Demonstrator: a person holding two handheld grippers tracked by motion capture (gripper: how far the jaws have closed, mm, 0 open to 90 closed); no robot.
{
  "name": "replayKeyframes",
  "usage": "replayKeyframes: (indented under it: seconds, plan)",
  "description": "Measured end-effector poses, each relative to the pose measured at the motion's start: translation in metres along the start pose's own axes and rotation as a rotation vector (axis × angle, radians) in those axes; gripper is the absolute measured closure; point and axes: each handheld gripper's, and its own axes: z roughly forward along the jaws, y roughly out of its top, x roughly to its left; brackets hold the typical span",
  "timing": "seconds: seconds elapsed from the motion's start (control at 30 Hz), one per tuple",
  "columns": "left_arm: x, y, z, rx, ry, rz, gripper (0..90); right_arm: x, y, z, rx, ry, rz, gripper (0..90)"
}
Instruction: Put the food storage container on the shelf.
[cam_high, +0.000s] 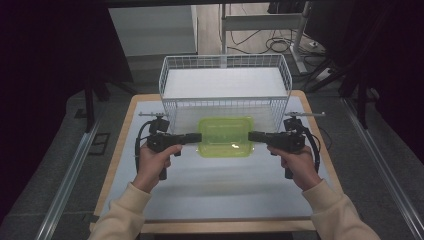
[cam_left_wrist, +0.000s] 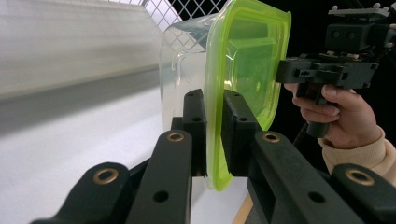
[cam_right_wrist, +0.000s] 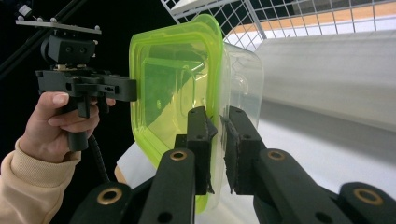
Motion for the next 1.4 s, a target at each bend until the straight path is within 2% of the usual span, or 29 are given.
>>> replayKeyframes:
  seconds: [0.87,1.07,1.4]
  plan:
    - [-0.011,0.043,-0.009,-0.023,0.000,0.016,81.9,0.012,0.044,-0.004,-0.029,-0.016,-0.045,80.6]
    - [-0.012,0.054,-0.010,-0.030,0.012,0.020,81.9,0.012,0.053,-0.003,-0.028,-0.014,-0.037,80.5]
    - [-0.010,0.072,-0.008,-0.033,0.016,0.018,81.8,0.012,0.072,-0.002,-0.036,-0.040,-0.049,80.2]
